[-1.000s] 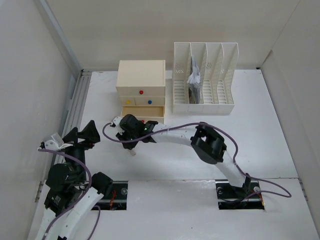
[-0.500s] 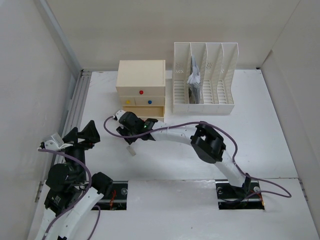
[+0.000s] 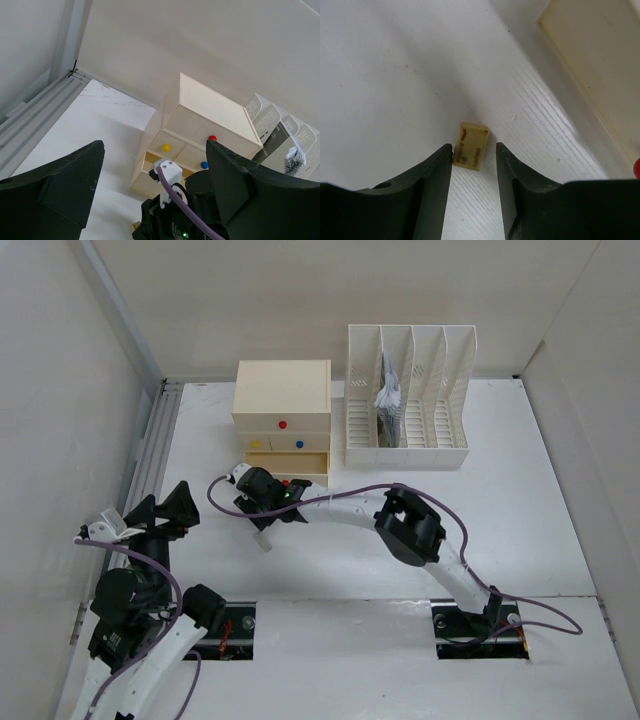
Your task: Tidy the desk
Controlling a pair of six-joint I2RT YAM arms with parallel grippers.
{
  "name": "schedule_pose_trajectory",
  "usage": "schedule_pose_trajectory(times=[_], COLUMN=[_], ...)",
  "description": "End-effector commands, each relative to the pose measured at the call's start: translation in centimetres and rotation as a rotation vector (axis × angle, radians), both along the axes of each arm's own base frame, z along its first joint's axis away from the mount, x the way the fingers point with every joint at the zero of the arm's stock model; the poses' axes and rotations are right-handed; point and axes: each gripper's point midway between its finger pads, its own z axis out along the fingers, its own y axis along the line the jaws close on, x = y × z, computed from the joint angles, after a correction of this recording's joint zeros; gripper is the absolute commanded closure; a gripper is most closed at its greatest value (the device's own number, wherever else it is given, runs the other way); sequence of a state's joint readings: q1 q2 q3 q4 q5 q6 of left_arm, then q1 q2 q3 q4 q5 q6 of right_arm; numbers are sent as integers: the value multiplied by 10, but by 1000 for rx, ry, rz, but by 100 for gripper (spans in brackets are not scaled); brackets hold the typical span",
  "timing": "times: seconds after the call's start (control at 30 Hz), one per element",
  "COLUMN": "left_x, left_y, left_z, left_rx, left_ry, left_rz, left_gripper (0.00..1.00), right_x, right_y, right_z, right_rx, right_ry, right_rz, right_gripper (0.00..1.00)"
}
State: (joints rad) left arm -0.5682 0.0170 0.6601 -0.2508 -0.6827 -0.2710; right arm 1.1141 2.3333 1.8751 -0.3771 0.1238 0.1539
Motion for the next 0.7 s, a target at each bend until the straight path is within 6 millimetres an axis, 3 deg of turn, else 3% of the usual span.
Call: schedule_pose_trajectory(times=[0.0,0.23,0.43,0.53,0.57,0.67], left_x=[-2,-2,-2,-2,-2,-2], left_y=[1,1,1,1,1,1], left_z=[7,7,7,7,7,7], left_rx=[-15,-15,-15,-6,-6,-6], left_ry=[-36,-36,-36,-34,-34,-34], left_rz=[-2,-2,-2,0,0,0], left_gripper=[21,21,21,21,21,21], right_x=[4,1,0,-2,1,15], right_y=[8,6,7,14,17,14], right_z=[6,-7,-2,34,59,106], right_rx=[11,-12,-14,23,48,55], right_ry=[-32,-12,-26,-81,-126,-250], right_rz=[-11,-3,40,84,110,127], right_gripper=[55,67,81,84,84,86])
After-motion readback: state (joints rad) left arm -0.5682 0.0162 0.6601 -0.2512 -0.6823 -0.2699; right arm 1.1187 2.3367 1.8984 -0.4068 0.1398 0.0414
